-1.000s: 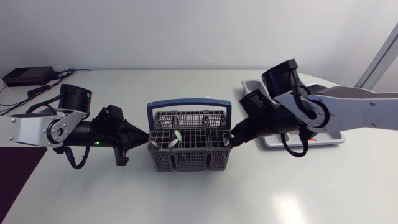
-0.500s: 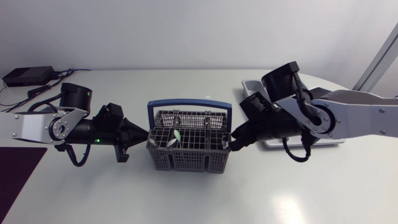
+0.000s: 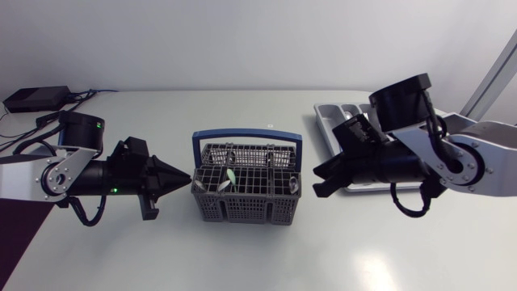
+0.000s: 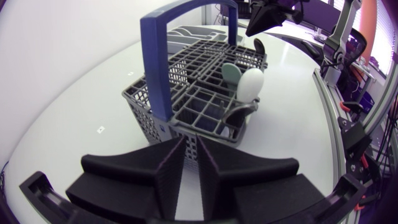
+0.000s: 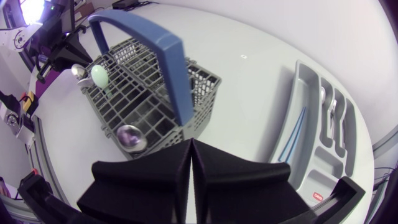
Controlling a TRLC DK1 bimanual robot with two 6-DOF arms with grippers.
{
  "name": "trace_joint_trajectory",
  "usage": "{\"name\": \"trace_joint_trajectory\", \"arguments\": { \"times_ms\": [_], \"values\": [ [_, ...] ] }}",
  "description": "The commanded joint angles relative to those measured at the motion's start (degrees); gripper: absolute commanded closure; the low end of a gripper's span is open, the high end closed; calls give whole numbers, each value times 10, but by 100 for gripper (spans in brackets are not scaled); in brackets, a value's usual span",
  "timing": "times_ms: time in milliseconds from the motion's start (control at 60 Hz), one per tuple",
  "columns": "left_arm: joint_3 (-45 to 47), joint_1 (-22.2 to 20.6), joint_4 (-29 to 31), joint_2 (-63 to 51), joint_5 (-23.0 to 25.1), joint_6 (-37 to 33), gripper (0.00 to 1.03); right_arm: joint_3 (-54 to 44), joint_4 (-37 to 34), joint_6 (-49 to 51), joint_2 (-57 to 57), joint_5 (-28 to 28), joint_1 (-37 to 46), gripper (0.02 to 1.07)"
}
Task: Unload the cutlery basket into the drawer organizer.
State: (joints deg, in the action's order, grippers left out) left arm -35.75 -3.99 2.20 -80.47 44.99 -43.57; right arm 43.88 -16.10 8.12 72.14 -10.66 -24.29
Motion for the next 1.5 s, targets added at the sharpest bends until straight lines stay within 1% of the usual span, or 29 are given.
{"name": "trace_joint_trajectory", "arguments": {
  "times_ms": [0, 167, 450, 750, 817, 917, 1050, 1217, 1300, 1333, 1367, 1433, 1483],
  "values": [
    [18, -12, 4, 14, 9, -4, 83, -14, 9, -4, 20, 0, -15, 101],
    [19, -26, 3, 14, 4, -2, 83, 1, 26, -13, 56, 0, -26, 101],
    [10, -20, 0, 14, 2, -1, 83, 37, 41, -18, 108, 5, -34, 101],
    [-1, -17, 0, 10, 2, 0, 83, 60, 48, -20, 127, 19, -37, 101],
    [-4, -14, -1, 9, 2, 0, 83, 50, 45, -20, 119, 20, -37, 101],
    [-8, -1, -1, 7, 2, -4, 83, 25, 44, -16, 92, 38, -37, 101],
    [-14, 19, -1, 8, 2, -5, 83, 7, 26, -3, 48, 37, -16, 101],
    [-16, 17, 3, 15, 2, -4, 83, -4, -4, 8, -2, 37, 5, 101],
    [-12, 19, 7, 41, 2, -5, 83, -11, -18, 11, -31, 35, 10, 100],
    [-9, 22, 13, 58, 2, -9, 83, -14, -24, 12, -45, 34, 11, 97],
    [-6, 25, 24, 78, 1, -17, 82, -20, -28, 15, -60, 34, 11, 91],
    [-1, 28, 50, 123, 2, -39, 82, -28, -36, 22, -85, 35, 12, 75],
    [2, 28, 65, 157, 1, -53, 77, -33, -46, 32, -103, 35, 13, 60]
  ]
}}
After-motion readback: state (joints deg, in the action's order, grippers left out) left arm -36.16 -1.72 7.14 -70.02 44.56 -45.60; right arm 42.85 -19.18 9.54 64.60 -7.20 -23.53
